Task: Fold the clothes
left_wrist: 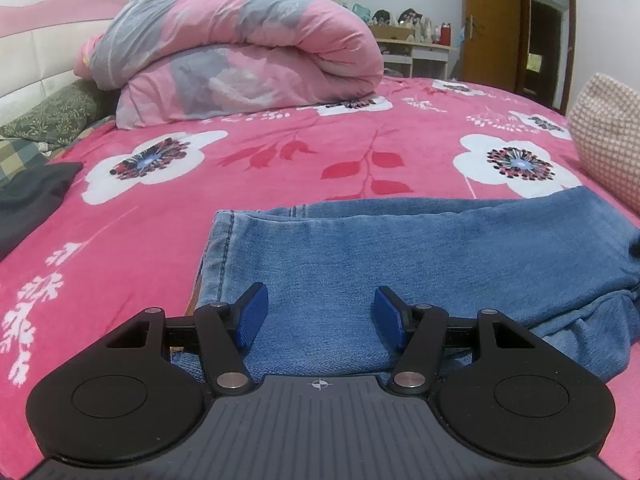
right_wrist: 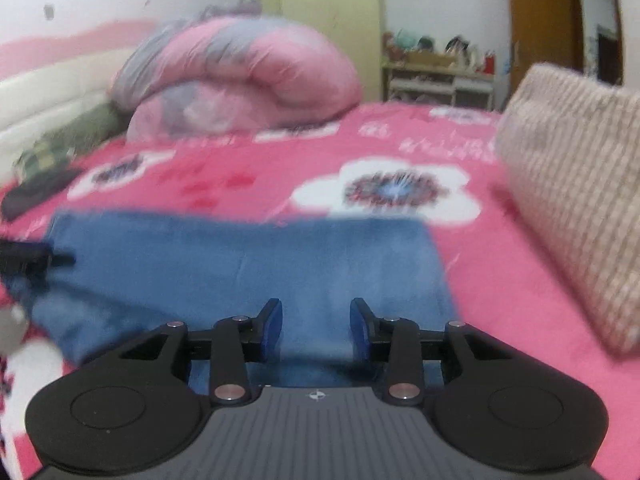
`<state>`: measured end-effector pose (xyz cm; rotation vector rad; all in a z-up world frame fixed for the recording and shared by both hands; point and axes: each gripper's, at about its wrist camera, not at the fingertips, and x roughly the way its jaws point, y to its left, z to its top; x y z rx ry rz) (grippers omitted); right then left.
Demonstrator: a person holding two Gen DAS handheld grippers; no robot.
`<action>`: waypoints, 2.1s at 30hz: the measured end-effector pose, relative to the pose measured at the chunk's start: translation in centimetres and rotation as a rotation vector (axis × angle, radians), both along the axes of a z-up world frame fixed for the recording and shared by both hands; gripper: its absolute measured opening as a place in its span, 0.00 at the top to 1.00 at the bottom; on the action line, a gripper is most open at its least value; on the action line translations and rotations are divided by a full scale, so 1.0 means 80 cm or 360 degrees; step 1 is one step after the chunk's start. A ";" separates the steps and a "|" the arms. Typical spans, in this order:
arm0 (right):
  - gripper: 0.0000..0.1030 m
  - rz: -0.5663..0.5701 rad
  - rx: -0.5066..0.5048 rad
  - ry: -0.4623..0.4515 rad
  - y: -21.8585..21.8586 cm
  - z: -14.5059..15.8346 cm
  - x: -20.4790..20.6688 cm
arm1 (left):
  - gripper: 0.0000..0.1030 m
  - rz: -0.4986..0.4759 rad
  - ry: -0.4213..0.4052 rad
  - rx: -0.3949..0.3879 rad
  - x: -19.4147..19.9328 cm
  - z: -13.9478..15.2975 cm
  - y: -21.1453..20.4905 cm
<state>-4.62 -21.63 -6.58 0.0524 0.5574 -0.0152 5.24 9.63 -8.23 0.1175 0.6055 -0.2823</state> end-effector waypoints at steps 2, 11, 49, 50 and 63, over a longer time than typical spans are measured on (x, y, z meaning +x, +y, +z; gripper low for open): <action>0.62 -0.0033 -0.0029 -0.0054 -0.004 0.010 0.011 | 0.42 0.0001 0.0001 0.0003 0.000 0.000 -0.001; 0.61 -0.0060 0.0115 0.0039 -0.043 -0.043 0.056 | 0.36 -0.0002 -0.0032 0.0104 -0.008 0.017 -0.005; 0.61 -0.0066 0.0072 0.0015 -0.038 -0.046 0.050 | 0.18 -0.0052 0.0070 0.0181 0.002 0.000 -0.061; 0.61 -0.0066 0.0072 0.0015 -0.038 -0.046 0.050 | 0.18 -0.0051 0.0069 0.0182 0.002 -0.001 -0.061; 0.61 -0.0066 0.0074 0.0013 -0.038 -0.046 0.050 | 0.16 -0.0041 0.0067 0.0194 0.001 -0.001 -0.062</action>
